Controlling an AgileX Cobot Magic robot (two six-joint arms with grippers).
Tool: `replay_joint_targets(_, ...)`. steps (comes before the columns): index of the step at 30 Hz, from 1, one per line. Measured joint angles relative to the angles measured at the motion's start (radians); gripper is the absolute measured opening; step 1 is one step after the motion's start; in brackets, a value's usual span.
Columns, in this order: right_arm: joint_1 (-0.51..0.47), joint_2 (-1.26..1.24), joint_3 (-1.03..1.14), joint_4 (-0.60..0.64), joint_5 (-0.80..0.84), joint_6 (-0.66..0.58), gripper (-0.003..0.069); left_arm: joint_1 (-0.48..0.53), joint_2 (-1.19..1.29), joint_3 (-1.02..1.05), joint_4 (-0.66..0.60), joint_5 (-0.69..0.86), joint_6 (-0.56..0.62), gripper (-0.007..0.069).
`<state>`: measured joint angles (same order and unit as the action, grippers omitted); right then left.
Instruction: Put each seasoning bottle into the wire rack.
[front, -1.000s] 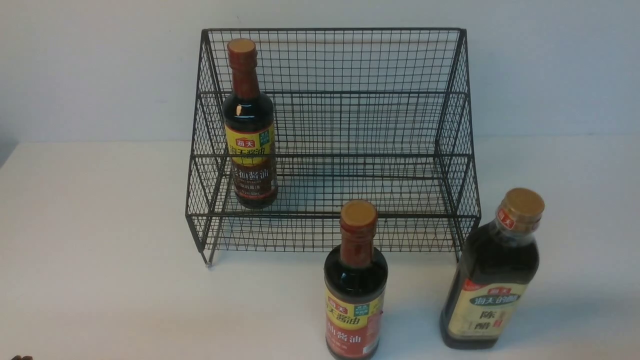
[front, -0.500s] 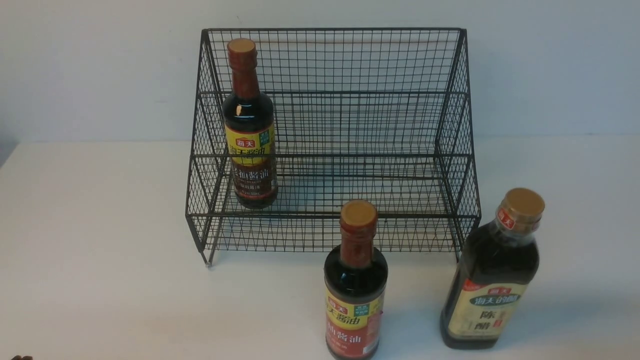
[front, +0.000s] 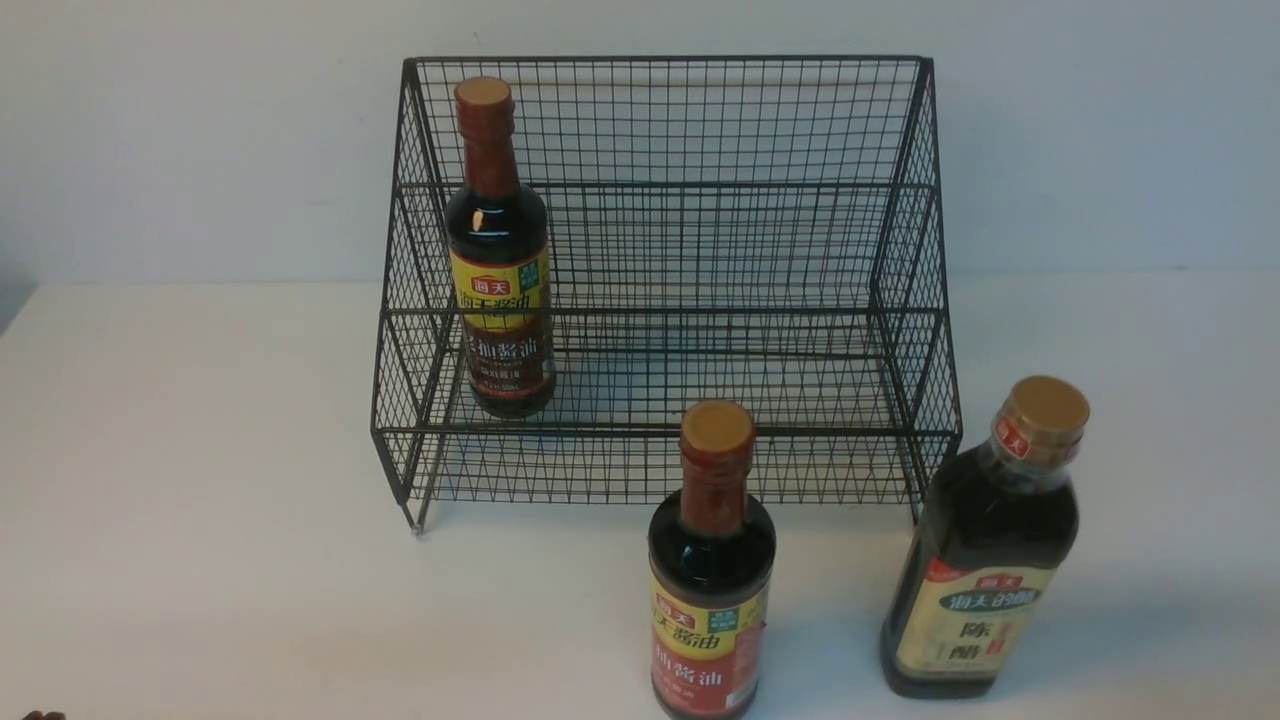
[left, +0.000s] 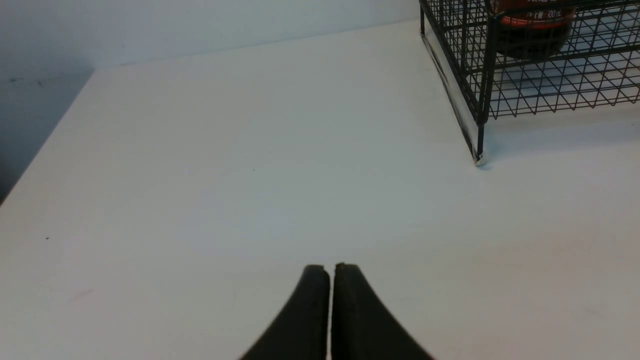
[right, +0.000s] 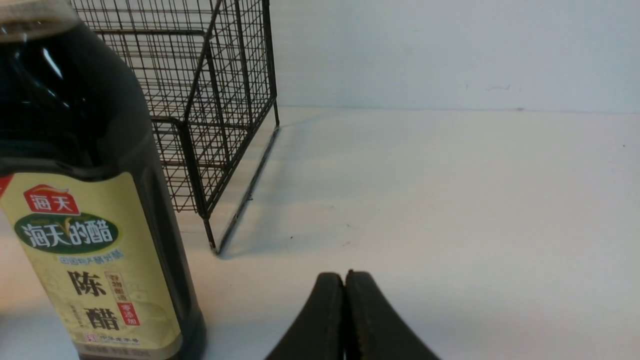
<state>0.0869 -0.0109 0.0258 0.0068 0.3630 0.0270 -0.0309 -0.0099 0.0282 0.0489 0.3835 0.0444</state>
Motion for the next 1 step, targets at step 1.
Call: replay_joint_targets(1,0.000,0.000,0.000,0.000,0.000,0.000,-0.0015,0.000,0.000,0.000,0.000,0.000,0.000,-0.0005)
